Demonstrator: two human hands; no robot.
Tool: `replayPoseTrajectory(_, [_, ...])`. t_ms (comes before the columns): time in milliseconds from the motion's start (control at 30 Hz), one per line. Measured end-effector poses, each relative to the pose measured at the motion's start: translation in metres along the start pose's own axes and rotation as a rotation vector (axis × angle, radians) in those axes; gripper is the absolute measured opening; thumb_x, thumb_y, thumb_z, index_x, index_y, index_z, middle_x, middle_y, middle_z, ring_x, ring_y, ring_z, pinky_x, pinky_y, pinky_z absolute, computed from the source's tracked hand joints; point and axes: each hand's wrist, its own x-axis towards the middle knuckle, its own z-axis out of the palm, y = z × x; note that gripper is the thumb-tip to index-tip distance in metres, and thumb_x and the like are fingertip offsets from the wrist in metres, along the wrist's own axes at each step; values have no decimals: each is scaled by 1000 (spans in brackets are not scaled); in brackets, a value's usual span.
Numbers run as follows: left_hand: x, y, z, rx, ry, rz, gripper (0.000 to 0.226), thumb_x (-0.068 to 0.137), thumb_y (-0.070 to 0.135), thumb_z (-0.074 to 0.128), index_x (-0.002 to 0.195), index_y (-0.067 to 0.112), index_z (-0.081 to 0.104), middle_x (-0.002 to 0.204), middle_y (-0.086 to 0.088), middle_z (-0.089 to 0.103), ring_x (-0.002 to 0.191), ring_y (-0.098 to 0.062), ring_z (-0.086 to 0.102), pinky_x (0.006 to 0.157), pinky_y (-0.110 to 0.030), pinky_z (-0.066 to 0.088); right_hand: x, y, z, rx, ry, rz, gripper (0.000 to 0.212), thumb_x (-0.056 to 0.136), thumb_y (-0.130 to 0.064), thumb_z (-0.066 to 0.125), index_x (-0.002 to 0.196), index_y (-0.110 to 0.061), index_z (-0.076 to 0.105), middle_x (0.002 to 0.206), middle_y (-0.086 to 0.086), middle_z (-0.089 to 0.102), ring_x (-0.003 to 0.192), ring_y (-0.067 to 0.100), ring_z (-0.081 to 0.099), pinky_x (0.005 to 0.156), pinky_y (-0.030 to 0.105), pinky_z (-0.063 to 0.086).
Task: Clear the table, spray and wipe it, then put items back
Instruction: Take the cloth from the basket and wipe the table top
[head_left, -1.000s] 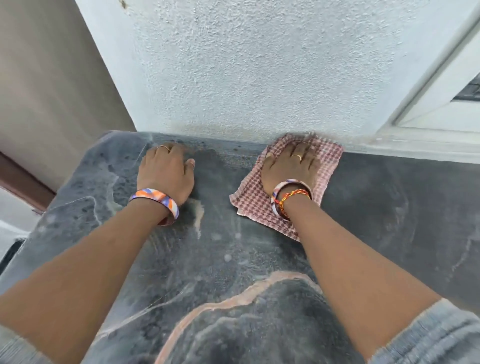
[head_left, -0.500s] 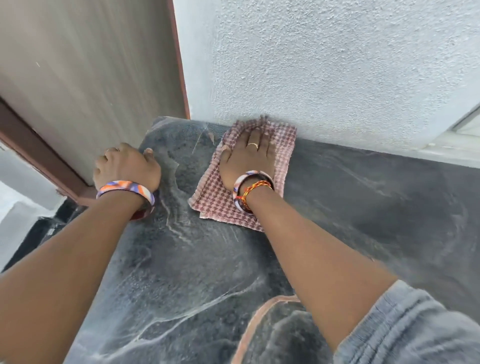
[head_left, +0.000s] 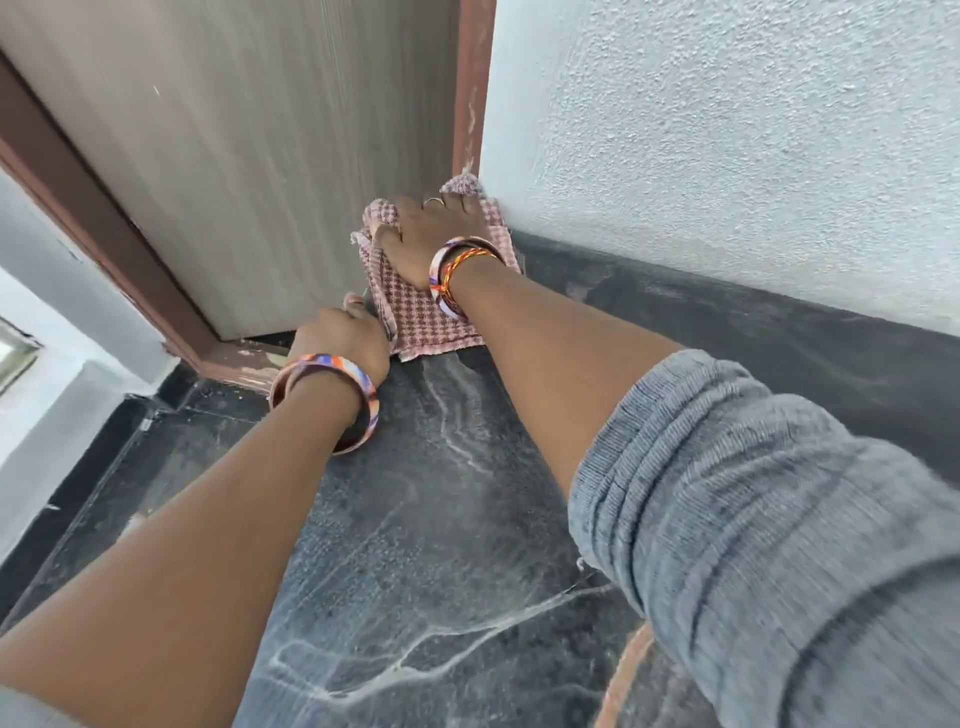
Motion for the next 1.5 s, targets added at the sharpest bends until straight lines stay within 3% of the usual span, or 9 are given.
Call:
replayPoseTrajectory(133, [-1,-1,1,-68,-4,-11,53,100,28,22,114,-12,55,128,-32,52,118,-43,48,97,-39,37,16,-8,-2,-39,117,84,45,93,-44,33,121,-18,57,123,8,62,118,28,52,104,39,27])
replayPoseTrajectory(267, [3,-1,1,-114,-23,-9,50,99,24,24,114,-11,55,127,-30,53,117,-42,49,96,-39,39,16,-6,-2,-15,120,71,41,93,-37,34,116,-15,59,121,11,63,114,31,54,101,38,31])
replayPoseTrajectory(333, [2,-1,-2,-120,-38,-9,46,99,21,25,116,-11,53,128,-30,52,118,-42,49,97,-40,38,10,-8,-1,3,69,15,41,94,-34,33,123,-14,54,131,11,56,122,31,48,103,39,30])
replayPoseTrajectory(400, [2,-3,-6,-121,-72,9,40,99,13,26,122,-12,48,131,-30,49,122,-41,46,98,-40,38,-2,-12,3,12,-6,-36,47,95,-34,30,138,-20,40,151,6,34,139,28,27,113,43,15])
replayPoseTrajectory(500, [3,-14,-14,-166,-76,-23,39,99,7,24,127,-13,43,135,-30,45,126,-41,42,100,-39,35,-25,-18,8,35,-51,-30,51,95,-40,25,146,-34,24,159,-3,8,146,26,2,115,50,-4])
replayPoseTrajectory(800, [-48,-39,-40,9,-73,131,36,91,17,41,106,-12,57,119,-33,56,109,-44,53,87,-40,43,-123,-46,16,81,-21,-4,53,97,-42,22,148,-33,15,159,-2,8,146,27,4,114,53,-2])
replayPoseTrajectory(1067, [-124,-42,-41,265,26,324,38,88,18,44,119,-3,50,132,-26,41,123,-43,37,102,-48,33,-219,-11,19,88,22,228,56,96,-46,19,149,-30,10,159,-2,7,146,26,2,115,51,-4])
replayPoseTrajectory(1300, [-169,-51,-31,302,-22,649,39,92,21,45,128,6,45,148,-17,29,133,-36,31,106,-45,29,-303,43,15,96,38,573,59,95,-49,18,149,-30,6,160,-2,2,147,25,-4,115,51,-6])
replayPoseTrajectory(1500, [-203,-71,-31,303,-51,728,42,92,21,47,130,6,43,149,-15,29,134,-34,31,108,-44,31,-392,82,12,108,53,885,62,94,-50,15,150,-25,6,160,1,1,146,28,-3,115,51,-4])
